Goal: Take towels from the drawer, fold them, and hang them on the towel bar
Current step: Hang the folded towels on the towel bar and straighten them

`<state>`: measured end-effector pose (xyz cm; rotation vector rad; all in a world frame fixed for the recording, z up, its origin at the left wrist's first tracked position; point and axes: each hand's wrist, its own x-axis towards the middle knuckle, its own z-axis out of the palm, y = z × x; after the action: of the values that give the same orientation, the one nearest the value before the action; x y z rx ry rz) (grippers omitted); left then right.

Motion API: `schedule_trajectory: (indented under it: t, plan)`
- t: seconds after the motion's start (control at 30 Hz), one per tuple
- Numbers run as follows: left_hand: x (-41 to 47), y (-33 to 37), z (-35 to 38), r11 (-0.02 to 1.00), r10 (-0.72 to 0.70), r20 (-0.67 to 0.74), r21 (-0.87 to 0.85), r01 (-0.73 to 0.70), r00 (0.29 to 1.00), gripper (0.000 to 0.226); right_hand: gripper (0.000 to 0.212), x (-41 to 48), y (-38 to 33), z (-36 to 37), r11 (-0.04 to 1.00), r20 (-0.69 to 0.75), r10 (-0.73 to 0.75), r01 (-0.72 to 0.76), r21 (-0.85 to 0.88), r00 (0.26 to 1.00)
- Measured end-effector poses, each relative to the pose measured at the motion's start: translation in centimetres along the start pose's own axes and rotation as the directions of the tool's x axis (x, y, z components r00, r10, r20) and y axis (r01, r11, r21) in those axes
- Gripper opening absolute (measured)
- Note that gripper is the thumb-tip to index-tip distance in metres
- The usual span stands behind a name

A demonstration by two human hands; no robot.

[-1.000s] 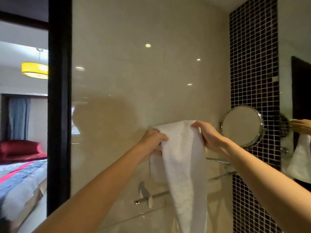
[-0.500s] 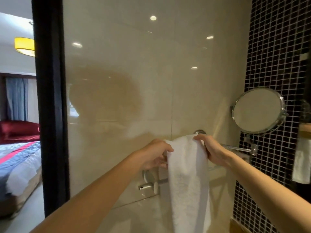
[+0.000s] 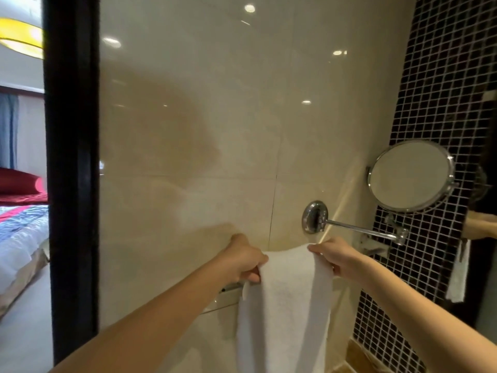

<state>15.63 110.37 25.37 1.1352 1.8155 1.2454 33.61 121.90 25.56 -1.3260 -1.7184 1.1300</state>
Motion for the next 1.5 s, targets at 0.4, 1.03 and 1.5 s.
schedule_trajectory:
  t: [0.4,1.03,1.5]
  plan:
    - [0.6,-2.0,1.4,0.676,0.372,0.007,0.683,-0.277,0.928,0.021,0.013,0.1,2.1,1.2,0.991,-0.106,-0.057,0.043,-0.123,0.993]
    - [0.3,-3.0,4.2,0.224,0.456,0.183,0.923,-0.312,0.871,0.034,0.036,-1.0,5.3,5.9,0.501,0.151,-0.572,0.489,-0.714,0.806]
    - [1.1,-3.6,4.2,0.117,0.474,0.210,0.948,-0.297,0.855,0.038,0.039,1.5,6.8,7.0,0.560,0.117,-0.581,0.500,-0.661,0.805]
